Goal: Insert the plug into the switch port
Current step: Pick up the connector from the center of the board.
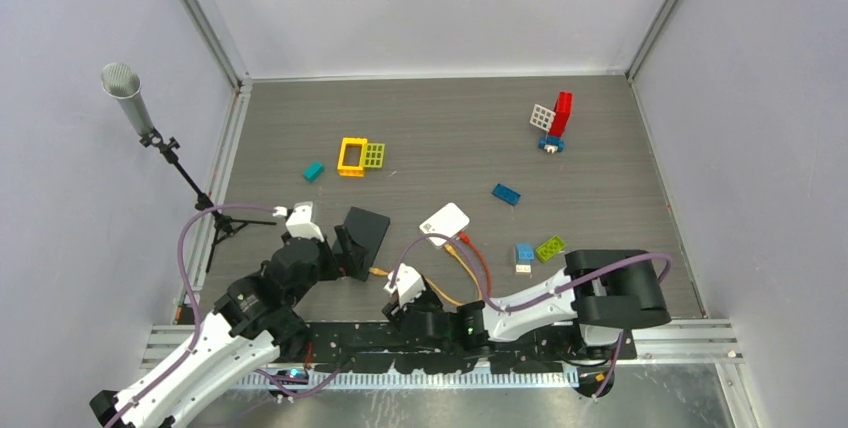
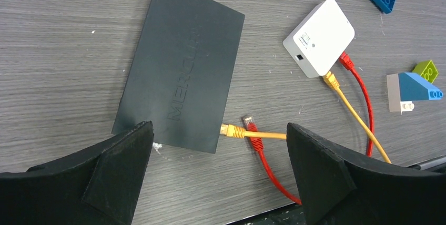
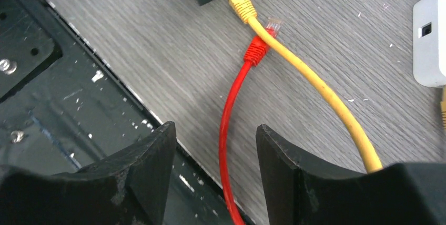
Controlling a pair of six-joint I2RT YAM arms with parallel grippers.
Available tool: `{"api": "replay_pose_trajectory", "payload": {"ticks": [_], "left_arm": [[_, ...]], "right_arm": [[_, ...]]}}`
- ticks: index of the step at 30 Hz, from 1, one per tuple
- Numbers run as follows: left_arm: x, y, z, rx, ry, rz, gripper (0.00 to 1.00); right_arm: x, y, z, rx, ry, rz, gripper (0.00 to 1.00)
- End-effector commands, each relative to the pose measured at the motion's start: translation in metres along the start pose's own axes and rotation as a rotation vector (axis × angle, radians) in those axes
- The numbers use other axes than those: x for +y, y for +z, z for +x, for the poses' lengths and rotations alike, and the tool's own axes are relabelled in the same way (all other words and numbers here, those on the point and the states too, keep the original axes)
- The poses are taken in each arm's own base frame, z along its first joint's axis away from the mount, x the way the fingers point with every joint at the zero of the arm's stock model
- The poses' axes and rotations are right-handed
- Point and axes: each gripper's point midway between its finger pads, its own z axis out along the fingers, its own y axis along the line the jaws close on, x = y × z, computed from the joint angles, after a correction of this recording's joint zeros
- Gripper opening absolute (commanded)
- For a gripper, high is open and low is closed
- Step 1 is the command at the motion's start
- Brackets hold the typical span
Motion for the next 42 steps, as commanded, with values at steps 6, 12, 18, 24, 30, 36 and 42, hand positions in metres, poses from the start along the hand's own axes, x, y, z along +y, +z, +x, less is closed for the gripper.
{"api": "replay_pose_trajectory", "payload": {"ticks": [6, 12, 18, 24, 30, 36, 42], "left_arm": [[0.0, 0.0, -0.001, -0.02, -0.034, 0.01, 1.0], [0.001, -0.004, -0.004, -0.04, -0.044, 0.02, 1.0], [0.0, -0.009, -0.006, -0.069, -0.07, 0.048, 1.0], [-0.012, -0.019, -0.013, -0.116, -0.084, 0.154, 1.0], [-0.075, -0.048, -0.031, -0.157, -0.044, 0.508, 0.98], [-0.143, -0.091, -0.043, -0.194, 0.065, 0.923, 0.97], [-0.18, -0.135, -0.037, -0.334, 0.27, 1.313, 0.97]], "right_arm": [[0.009, 0.028, 0.006, 0.02, 0.128, -0.015, 0.46], [0.002, 0.019, 0.012, 0.047, 0.126, -0.01, 0.27], [0.009, -0.015, 0.007, 0.075, 0.102, -0.175, 0.01], [0.009, -0.06, -0.013, 0.031, 0.061, -0.342, 0.01], [0.0, -0.102, -0.059, -0.159, 0.076, -0.47, 0.0], [-0.016, -0.142, -0.109, -0.405, 0.177, -0.595, 0.01], [-0.024, -0.174, -0.136, -0.515, 0.206, -0.692, 0.0]]}}
